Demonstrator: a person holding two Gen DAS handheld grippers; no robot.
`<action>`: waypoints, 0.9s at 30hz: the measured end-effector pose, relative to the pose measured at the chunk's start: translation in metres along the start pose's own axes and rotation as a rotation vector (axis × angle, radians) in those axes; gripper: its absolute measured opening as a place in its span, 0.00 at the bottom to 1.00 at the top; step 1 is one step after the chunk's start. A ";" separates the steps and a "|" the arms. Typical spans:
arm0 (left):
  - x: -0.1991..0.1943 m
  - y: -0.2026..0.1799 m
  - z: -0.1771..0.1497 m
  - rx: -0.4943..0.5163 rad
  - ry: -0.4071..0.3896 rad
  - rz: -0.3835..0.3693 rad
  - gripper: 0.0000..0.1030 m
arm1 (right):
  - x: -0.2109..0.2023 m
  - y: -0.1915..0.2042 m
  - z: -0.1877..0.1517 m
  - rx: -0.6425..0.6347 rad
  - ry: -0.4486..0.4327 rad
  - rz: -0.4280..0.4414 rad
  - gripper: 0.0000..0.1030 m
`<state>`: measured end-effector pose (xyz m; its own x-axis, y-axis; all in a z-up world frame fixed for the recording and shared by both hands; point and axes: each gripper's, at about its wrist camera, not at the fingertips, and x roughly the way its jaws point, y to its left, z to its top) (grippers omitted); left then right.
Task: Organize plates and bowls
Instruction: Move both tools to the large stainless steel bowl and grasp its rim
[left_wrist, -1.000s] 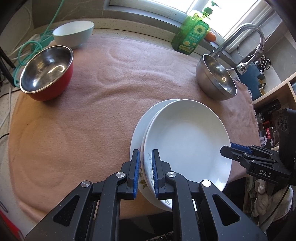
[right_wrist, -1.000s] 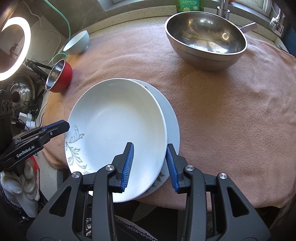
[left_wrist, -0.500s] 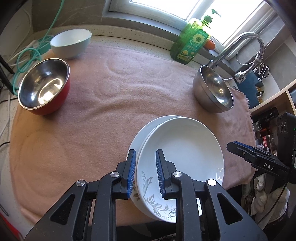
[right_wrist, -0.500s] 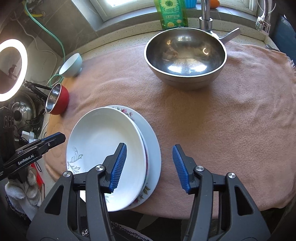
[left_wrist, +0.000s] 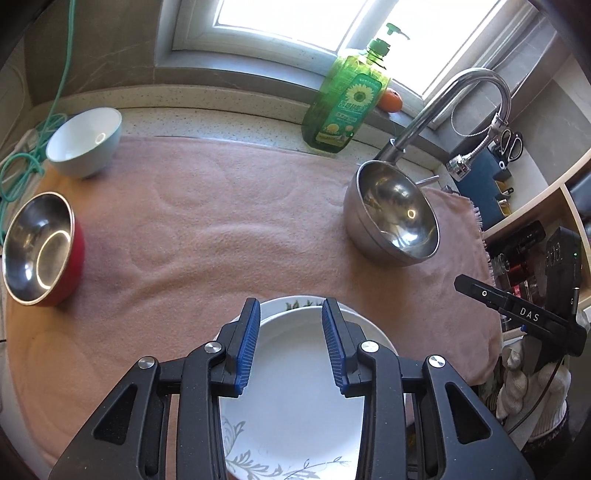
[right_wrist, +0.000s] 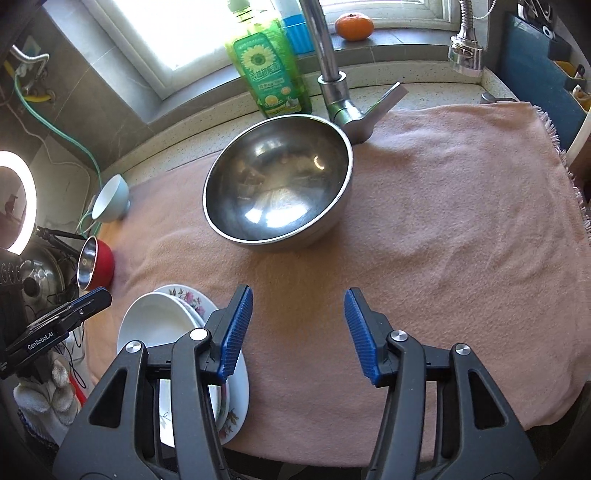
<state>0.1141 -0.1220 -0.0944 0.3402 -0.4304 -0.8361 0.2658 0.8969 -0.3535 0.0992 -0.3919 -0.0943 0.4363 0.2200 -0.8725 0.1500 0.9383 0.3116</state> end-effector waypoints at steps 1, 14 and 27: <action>0.002 -0.003 0.004 0.004 0.000 -0.007 0.32 | -0.002 -0.006 0.004 0.008 -0.007 0.001 0.52; 0.047 -0.048 0.065 0.055 0.019 -0.042 0.32 | 0.006 -0.050 0.053 0.061 -0.027 0.039 0.52; 0.095 -0.054 0.090 -0.020 0.094 -0.076 0.32 | 0.050 -0.059 0.082 0.066 0.057 0.124 0.40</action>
<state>0.2133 -0.2204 -0.1172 0.2335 -0.4867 -0.8418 0.2693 0.8642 -0.4250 0.1852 -0.4583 -0.1255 0.4042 0.3501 -0.8450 0.1565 0.8837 0.4410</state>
